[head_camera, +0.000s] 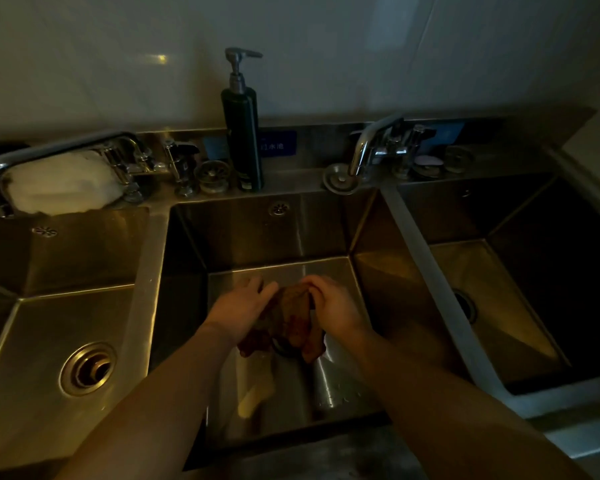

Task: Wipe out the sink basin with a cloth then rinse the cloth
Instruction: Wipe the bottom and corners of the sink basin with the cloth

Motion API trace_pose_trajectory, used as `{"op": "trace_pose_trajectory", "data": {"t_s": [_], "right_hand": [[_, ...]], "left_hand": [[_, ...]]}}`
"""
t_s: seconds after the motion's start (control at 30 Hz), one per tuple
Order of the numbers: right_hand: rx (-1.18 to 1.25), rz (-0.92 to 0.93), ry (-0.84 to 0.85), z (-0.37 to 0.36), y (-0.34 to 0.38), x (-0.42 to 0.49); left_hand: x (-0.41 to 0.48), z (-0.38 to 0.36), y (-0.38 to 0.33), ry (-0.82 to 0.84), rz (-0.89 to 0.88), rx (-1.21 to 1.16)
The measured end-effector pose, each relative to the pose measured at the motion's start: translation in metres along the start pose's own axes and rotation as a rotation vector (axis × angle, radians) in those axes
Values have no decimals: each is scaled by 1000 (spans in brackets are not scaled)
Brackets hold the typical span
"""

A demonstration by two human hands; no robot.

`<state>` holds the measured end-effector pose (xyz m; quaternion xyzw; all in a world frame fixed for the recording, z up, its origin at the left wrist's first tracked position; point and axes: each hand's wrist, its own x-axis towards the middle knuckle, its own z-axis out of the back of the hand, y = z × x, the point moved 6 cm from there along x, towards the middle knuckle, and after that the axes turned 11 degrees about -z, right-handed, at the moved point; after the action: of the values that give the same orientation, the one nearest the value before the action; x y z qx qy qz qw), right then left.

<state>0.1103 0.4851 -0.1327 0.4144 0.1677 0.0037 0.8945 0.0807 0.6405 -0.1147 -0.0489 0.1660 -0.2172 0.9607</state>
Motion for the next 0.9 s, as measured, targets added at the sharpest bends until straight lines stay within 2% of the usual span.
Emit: {"op": "trace_pose_trajectory", "data": {"t_s": [0.2,0.27,0.4,0.47,0.53,0.67,0.9], "right_hand": [[-2,8,-94,-32,-8,30],[-95,12,-15,-48,-13,37],[-268,28,249,-76,-19,38],[-318,33,278,-85,-23,37],[-342,28,299,-94,-30,38],[-584,162,295,-117,-43,44],[-708,198,253,-147,-76,61]], "left_hand": [[14,-24,28,-38,24,65],[16,-42,40,20,65,35],[13,-93,53,264,87,-19],[9,-109,56,316,98,-23],[9,-116,57,301,97,-21],[13,-128,60,273,92,-12],[33,-163,65,261,166,-106]]}}
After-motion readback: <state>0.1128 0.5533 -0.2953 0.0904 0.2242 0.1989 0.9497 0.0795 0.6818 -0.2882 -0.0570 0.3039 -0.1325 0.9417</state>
